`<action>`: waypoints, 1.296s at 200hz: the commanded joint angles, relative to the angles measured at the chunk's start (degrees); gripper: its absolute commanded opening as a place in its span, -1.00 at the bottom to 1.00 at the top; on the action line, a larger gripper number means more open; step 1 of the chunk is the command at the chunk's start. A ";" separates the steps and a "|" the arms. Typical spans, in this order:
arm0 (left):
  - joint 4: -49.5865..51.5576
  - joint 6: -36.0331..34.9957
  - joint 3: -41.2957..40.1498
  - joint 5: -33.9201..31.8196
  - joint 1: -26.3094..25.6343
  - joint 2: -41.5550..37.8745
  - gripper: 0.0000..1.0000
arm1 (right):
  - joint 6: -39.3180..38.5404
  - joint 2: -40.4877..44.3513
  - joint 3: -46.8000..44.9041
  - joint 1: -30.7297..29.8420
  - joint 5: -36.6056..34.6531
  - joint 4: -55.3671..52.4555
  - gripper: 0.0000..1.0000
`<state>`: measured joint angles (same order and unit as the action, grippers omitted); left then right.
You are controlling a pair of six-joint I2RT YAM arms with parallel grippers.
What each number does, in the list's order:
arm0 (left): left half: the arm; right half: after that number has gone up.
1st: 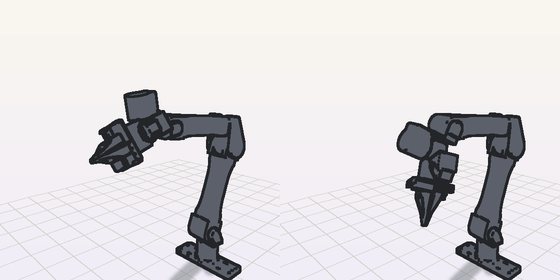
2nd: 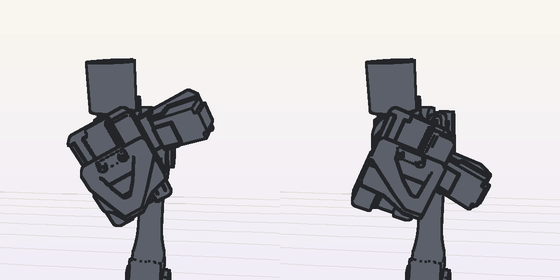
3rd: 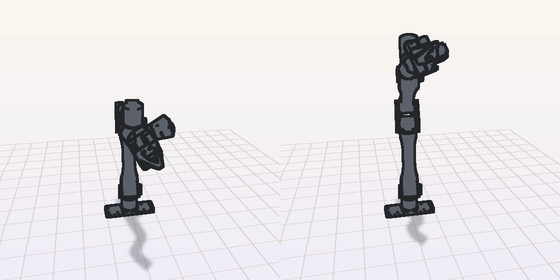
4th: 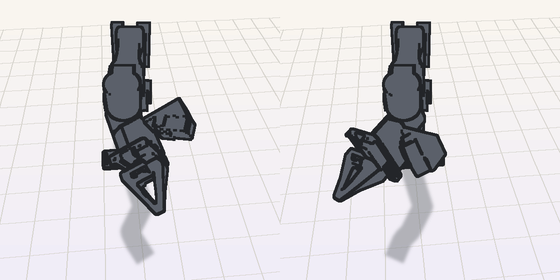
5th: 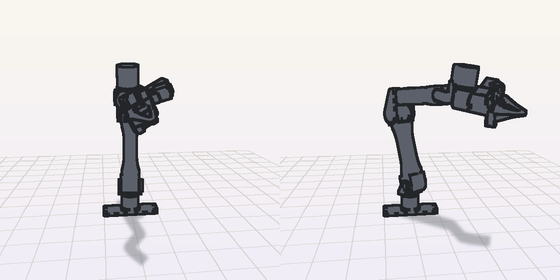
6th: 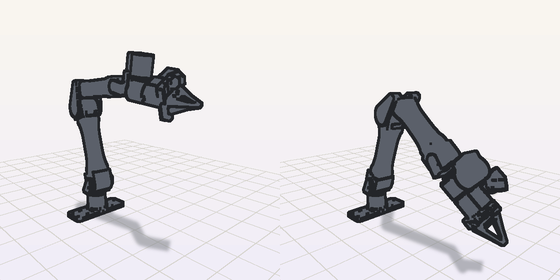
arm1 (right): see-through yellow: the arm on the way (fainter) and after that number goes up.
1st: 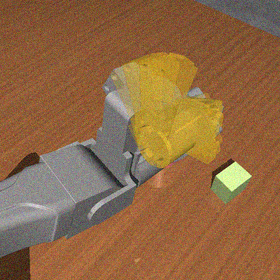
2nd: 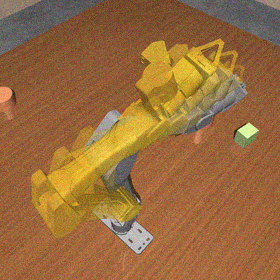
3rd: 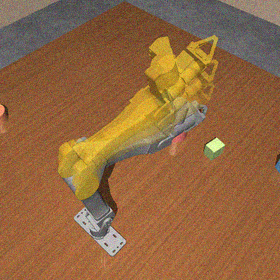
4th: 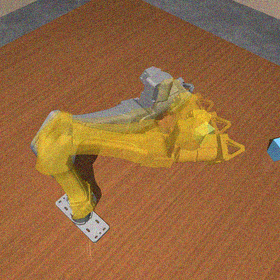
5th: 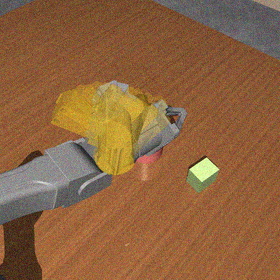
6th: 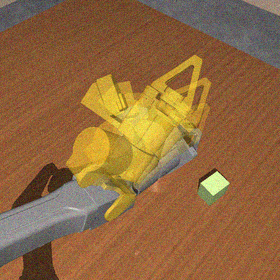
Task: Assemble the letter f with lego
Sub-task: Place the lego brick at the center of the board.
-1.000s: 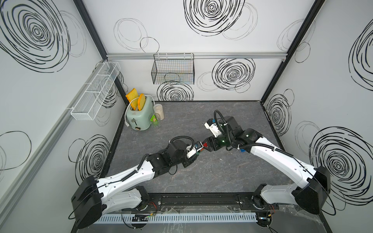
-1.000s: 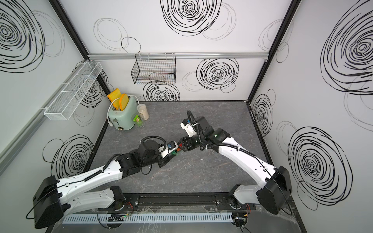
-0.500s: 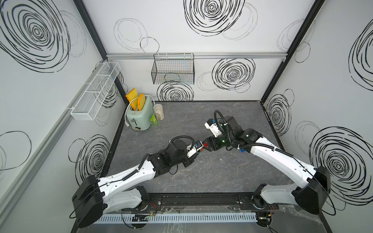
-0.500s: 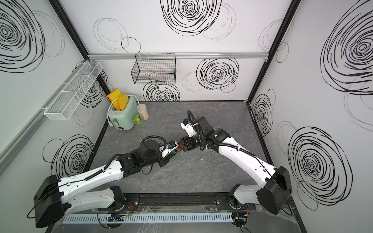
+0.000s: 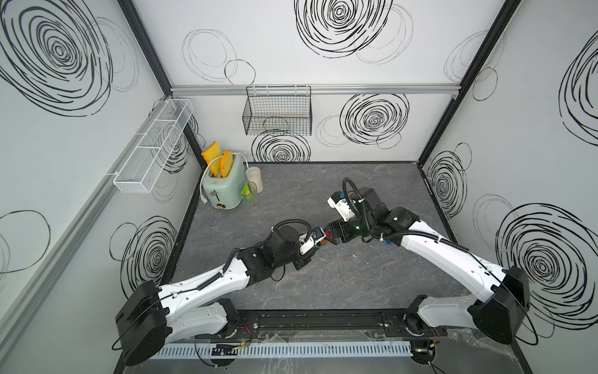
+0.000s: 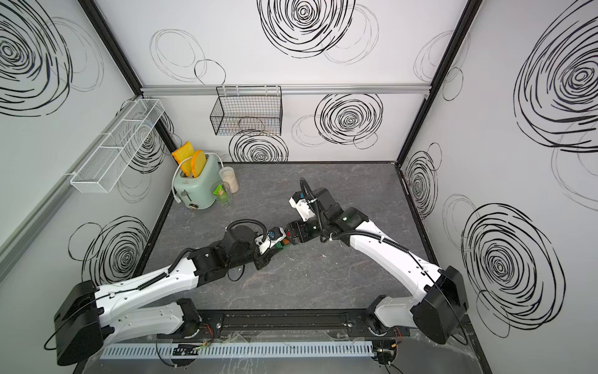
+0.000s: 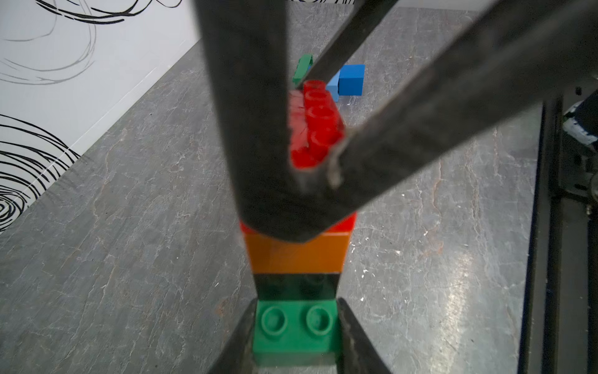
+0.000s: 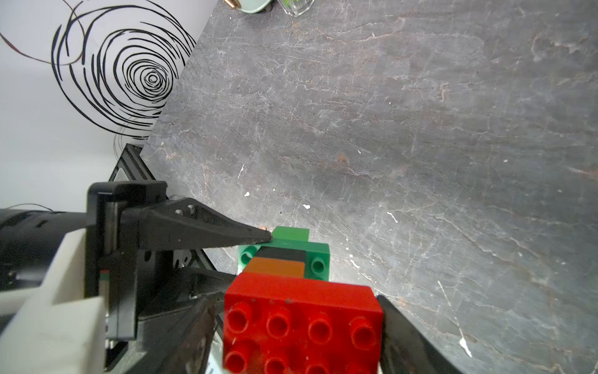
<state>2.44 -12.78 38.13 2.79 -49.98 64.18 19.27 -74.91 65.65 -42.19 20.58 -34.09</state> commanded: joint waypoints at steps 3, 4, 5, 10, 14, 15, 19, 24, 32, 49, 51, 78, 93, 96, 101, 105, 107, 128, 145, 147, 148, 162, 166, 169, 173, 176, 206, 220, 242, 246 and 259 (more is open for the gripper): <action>-3.56 0.56 -0.66 1.43 0.05 -0.48 -0.44 | -0.20 1.05 -0.43 -0.34 -0.55 1.85 0.67; -3.53 0.60 -0.68 1.43 0.05 -0.47 -0.44 | -0.20 1.02 -0.48 -0.34 -0.59 1.88 0.67; -3.51 0.62 -0.68 1.43 0.05 -0.47 -0.44 | -0.15 1.05 -0.45 -0.30 -0.65 1.90 0.68; -3.51 0.64 -0.68 1.49 0.05 -0.54 -0.44 | -0.03 1.12 -0.39 -0.26 -0.91 2.04 0.69; -3.49 0.60 -0.69 1.52 0.03 -0.53 -0.44 | 0.17 1.25 -0.35 -0.21 -1.24 2.05 0.69; -3.49 0.62 -0.69 1.52 0.04 -0.54 -0.44 | 0.16 1.26 -0.35 -0.19 -1.37 2.11 0.70; -3.57 0.82 -0.66 1.45 0.05 -0.55 -0.44 | 0.43 1.42 -0.34 -0.13 -1.81 2.27 0.71; -3.52 0.98 -0.69 1.54 0.10 -0.55 -0.44 | 0.70 1.52 -0.34 0.04 -2.47 2.35 0.73; -3.40 1.13 -0.69 1.75 0.26 -0.56 -0.44 | 1.24 1.80 -0.34 0.56 -3.46 2.60 0.79; -3.13 1.88 -0.43 1.74 0.66 -0.16 -0.44 | 2.53 2.71 -0.42 2.51 -5.78 3.28 0.89; -2.98 2.05 -0.36 1.82 0.73 -0.06 -0.44 | 2.71 2.92 -0.50 2.72 -6.07 3.38 0.90; -2.35 6.28 1.42 6.35 3.06 1.76 -0.44 | 4.73 5.57 -1.33 6.56 -11.45 4.80 0.98; -2.56 11.19 3.23 10.76 5.48 3.61 -0.45 | 5.63 7.22 -2.19 8.37 -14.48 5.16 0.98; -2.84 12.33 3.46 11.90 6.08 4.06 -0.45 | 5.92 7.57 -2.53 8.73 -14.99 5.34 0.98; -3.34 14.26 3.90 14.00 7.01 4.68 -0.45 | 6.48 8.24 -3.21 9.55 -15.62 5.73 0.98; -3.84 15.94 4.22 15.52 7.87 5.29 -0.44 | 6.95 8.83 -3.87 10.15 -16.02 6.23 0.98; -4.13 16.60 4.39 16.18 8.23 5.55 -0.44 | 7.11 9.09 -4.04 10.54 -16.19 6.47 0.98; -6.47 23.85 6.19 21.87 11.65 9.23 -0.44 | 7.76 11.01 -7.41 13.37 -15.45 8.64 0.98; -9.71 30.04 7.09 27.32 14.57 12.93 -0.43 | 7.62 10.67 -8.92 14.15 -14.82 9.49 0.98; -10.03 30.69 7.28 27.88 14.84 13.45 -0.42 | 7.67 10.65 -9.12 14.18 -14.72 9.68 0.98; -10.15 30.96 7.38 28.19 14.96 13.70 -0.42 | 7.69 10.66 -9.22 14.21 -14.66 9.71 0.98; -10.82 34.58 9.04 31.82 17.08 18.22 -0.40 | 7.63 10.74 -10.71 14.25 -13.93 11.13 0.98; -10.86 35.40 9.58 32.86 17.66 19.55 -0.40 | 7.70 10.77 -11.24 14.26 -13.78 11.60 0.98; -10.84 35.98 10.02 33.65 18.09 20.44 -0.40 | 7.66 10.79 -11.66 14.25 -13.66 11.91 0.98; -10.88 36.78 10.51 34.62 18.57 21.90 -0.40 | 7.59 10.91 -12.08 14.36 -13.44 12.33 0.98; -10.92 36.92 10.89 35.33 18.96 23.02 -0.40 | 7.62 10.93 -12.50 14.41 -13.27 12.49 0.98; -12.11 42.44 13.75 38.17 20.53 31.02 -0.39 | 7.26 11.99 -14.79 14.64 -13.78 13.68 0.98; -12.70 43.23 14.46 38.23 20.58 33.37 -0.40 | 6.87 12.33 -15.42 14.93 -13.95 13.84 0.98; -13.62 44.54 15.36 38.58 20.97 36.10 -0.39 | 6.57 12.59 -16.27 15.20 -13.90 13.77 0.98; -13.52 44.67 15.59 38.52 21.04 36.53 -0.39 | 6.57 12.68 -16.40 15.21 -13.82 13.85 0.98; -13.51 45.16 16.05 38.61 21.22 37.90 -0.39 | 6.49 12.78 -16.97 15.26 -13.61 14.16 0.98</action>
<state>-6.70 29.50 51.42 38.92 -29.45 100.49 26.15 -63.44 49.76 -27.22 7.05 -21.80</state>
